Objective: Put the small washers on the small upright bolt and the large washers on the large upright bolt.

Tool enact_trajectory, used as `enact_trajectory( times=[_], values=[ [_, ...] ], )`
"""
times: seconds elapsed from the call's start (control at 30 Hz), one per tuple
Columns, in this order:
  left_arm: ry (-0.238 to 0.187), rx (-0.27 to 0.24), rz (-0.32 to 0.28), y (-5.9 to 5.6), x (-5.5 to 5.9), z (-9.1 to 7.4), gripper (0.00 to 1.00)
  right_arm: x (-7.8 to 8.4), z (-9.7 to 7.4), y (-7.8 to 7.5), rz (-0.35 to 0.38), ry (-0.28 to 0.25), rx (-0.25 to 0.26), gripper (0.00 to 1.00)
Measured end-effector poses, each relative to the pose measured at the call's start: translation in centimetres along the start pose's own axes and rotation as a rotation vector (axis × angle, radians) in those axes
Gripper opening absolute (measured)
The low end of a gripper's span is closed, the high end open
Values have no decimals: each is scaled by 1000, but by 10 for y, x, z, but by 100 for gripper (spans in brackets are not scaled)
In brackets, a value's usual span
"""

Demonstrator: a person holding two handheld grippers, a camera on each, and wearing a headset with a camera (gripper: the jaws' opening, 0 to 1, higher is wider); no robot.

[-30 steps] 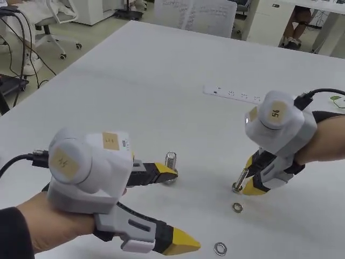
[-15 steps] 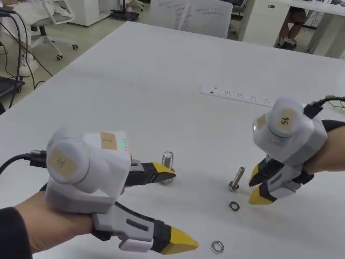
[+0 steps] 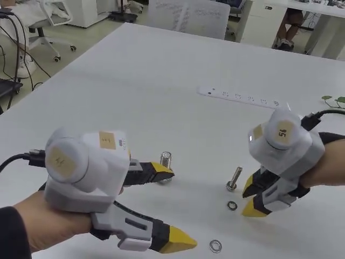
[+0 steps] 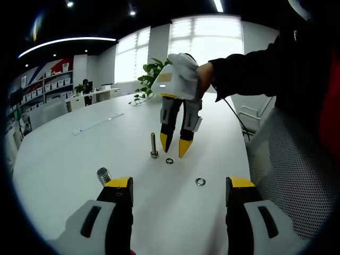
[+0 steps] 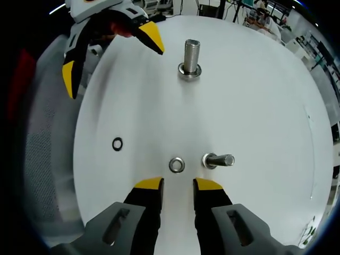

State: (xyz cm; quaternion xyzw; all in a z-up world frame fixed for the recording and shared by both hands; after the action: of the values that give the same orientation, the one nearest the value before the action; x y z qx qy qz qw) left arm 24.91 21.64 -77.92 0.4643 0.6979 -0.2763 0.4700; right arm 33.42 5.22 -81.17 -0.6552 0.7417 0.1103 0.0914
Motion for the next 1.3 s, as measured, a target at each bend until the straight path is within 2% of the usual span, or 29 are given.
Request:
enact_trajectory(
  times=[0.77,1.3],
  values=[
    [-7,-4,2,2,-1,-1,70,-15,10,9,-63,0,-1,22],
    [-13,-6,3,0,-4,-1,70,-14,9,11,-78,20,11,15]
  ],
)
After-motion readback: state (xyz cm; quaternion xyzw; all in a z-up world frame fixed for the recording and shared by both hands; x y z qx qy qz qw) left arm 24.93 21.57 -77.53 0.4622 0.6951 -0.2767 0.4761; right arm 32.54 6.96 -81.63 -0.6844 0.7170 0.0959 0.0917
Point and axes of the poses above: the centre of the closed fingertips' face, and the gripper's own axes: z roughly forward along the fingers, y roughly to its left, x roughly out of its underside, the point moved 6 cm from there along -z, roughly backward along the fingers, and after that the axes turned 7 degrees about z, right-handed, at the moved point
